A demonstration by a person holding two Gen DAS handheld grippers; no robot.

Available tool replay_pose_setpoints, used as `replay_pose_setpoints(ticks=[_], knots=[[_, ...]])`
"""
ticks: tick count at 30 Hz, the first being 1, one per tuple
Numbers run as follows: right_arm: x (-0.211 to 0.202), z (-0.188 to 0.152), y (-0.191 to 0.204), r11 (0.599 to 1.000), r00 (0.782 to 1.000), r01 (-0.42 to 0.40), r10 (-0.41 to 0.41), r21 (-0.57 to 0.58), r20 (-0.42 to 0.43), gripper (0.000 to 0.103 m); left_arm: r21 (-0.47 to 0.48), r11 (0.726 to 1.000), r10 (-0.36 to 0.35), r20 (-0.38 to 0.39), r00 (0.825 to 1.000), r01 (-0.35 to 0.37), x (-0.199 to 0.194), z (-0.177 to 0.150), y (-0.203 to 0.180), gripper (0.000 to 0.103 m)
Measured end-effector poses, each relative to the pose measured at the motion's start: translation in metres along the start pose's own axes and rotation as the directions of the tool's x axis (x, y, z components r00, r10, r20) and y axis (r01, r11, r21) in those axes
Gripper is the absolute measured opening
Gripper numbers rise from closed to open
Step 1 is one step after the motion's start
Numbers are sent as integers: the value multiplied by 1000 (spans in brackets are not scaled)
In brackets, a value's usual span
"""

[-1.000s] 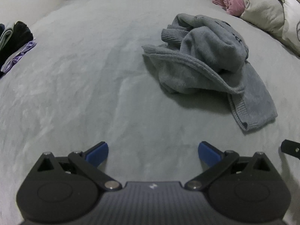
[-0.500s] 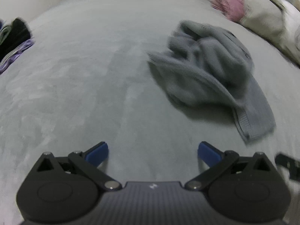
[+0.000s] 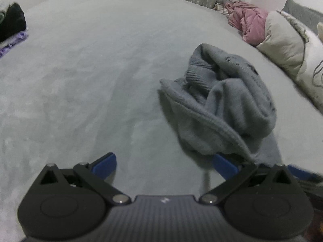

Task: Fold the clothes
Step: 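Move both grippers toward the crumpled grey sweater on the bed, then grasp a sweater edge with the left gripper while the right gripper grasps another edge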

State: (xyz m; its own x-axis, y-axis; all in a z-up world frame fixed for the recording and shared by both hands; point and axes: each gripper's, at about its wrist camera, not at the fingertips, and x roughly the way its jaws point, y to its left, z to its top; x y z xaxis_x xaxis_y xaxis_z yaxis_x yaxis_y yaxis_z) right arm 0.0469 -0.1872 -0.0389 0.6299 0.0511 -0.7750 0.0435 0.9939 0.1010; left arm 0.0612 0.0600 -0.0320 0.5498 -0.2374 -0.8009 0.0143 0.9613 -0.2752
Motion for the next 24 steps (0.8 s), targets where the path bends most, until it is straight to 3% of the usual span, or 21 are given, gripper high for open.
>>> replay_pose_setpoints(ticks=[3, 6, 8, 10, 19, 24], knots=[[14, 1, 1, 1000, 1000, 16, -16, -15, 6, 84, -24, 999, -39, 15, 999, 39, 0, 5, 4, 103], [7, -1, -1, 999, 999, -11, 12, -32, 31, 53, -25, 998, -49, 41, 998, 50, -2, 8, 5, 103], [2, -2, -5, 999, 998, -39, 40, -19, 46, 22, -17, 998, -60, 59, 996, 61, -4, 7, 2, 103], [-2, -2, -10, 997, 996, -69, 68, 14, 58, 8, -4, 998, -70, 71, 995, 70, -9, 5, -2, 103], [-42, -6, -24, 994, 985, -101, 94, 41, 142, 6, 165, 985, -66, 144, 987, 42, -23, -11, -33, 103], [-53, -4, -50, 991, 983, -94, 78, 90, 166, 5, 201, 978, -87, 154, 984, 55, -22, -13, -38, 103]])
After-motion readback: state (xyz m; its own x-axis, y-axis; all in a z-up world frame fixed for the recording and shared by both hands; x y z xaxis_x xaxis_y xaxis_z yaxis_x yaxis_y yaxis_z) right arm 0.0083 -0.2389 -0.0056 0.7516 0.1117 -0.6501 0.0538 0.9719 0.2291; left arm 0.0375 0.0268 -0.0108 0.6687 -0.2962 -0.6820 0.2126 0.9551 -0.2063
